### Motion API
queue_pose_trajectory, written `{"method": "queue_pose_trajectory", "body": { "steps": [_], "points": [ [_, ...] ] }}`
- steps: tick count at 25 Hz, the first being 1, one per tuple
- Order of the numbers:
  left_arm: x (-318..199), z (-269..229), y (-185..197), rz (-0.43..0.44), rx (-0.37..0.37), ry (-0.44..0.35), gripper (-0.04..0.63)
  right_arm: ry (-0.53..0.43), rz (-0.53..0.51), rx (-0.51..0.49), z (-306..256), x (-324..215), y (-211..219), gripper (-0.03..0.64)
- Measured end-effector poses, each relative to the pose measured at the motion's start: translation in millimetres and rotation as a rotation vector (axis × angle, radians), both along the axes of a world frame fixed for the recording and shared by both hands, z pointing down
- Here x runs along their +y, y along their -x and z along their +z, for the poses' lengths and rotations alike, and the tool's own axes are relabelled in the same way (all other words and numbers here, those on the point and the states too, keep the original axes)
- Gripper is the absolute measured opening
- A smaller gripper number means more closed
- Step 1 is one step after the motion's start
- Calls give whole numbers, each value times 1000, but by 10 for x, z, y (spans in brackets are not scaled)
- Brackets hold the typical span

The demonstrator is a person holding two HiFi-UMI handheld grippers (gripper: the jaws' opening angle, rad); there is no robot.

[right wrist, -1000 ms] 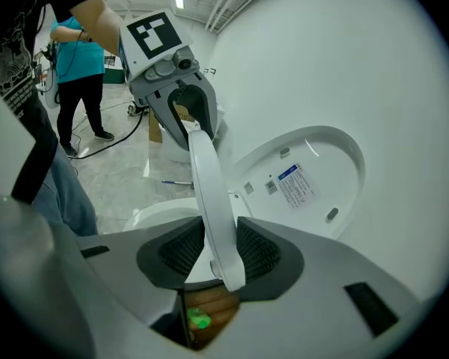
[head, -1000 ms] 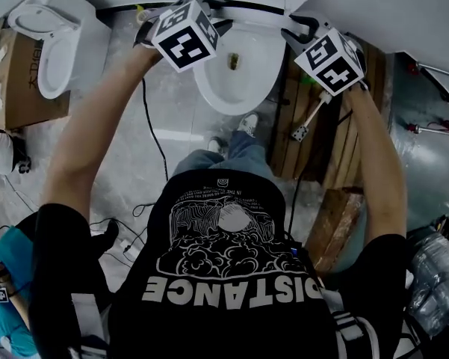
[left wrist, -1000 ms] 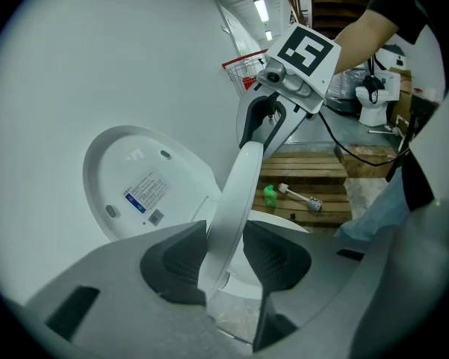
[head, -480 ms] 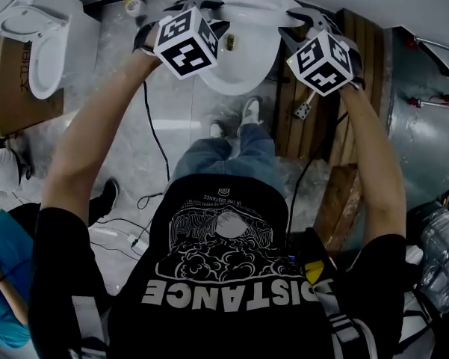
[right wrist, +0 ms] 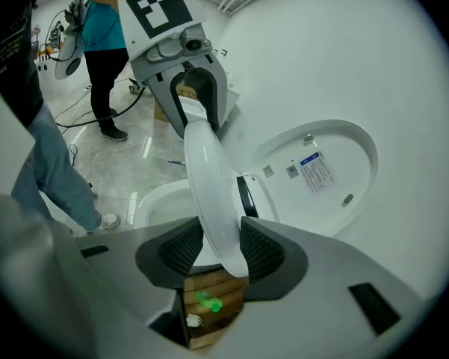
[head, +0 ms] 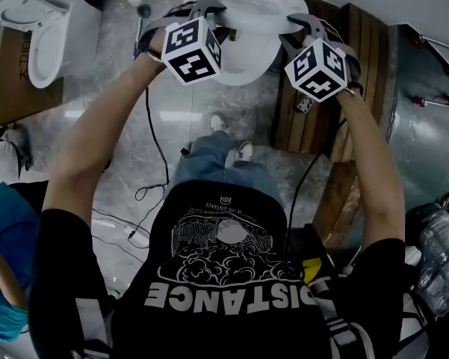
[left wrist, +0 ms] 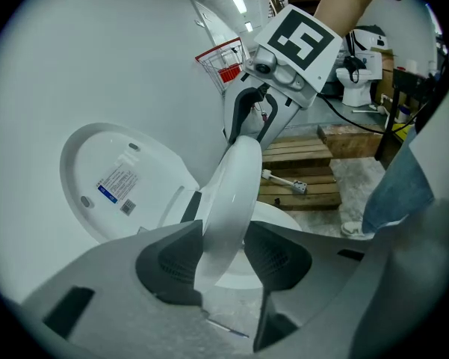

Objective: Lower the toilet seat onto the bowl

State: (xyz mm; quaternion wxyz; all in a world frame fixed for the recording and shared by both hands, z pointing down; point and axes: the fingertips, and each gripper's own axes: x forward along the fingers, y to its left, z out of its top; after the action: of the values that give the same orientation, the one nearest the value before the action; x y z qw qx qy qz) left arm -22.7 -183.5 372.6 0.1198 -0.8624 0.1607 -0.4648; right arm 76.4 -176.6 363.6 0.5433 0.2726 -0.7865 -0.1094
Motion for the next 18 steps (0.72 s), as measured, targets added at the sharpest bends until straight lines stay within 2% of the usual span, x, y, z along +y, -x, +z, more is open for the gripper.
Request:
{"method": "queue_pose_trajectory", "body": {
  "steps": [14, 18],
  "points": [
    [363, 463, 43, 3, -74, -38, 177, 2, -65, 21, 450, 360, 40, 161],
    [431, 569, 51, 1, -92, -72, 178, -4, -84, 13, 562, 432, 51, 166]
  ]
}}
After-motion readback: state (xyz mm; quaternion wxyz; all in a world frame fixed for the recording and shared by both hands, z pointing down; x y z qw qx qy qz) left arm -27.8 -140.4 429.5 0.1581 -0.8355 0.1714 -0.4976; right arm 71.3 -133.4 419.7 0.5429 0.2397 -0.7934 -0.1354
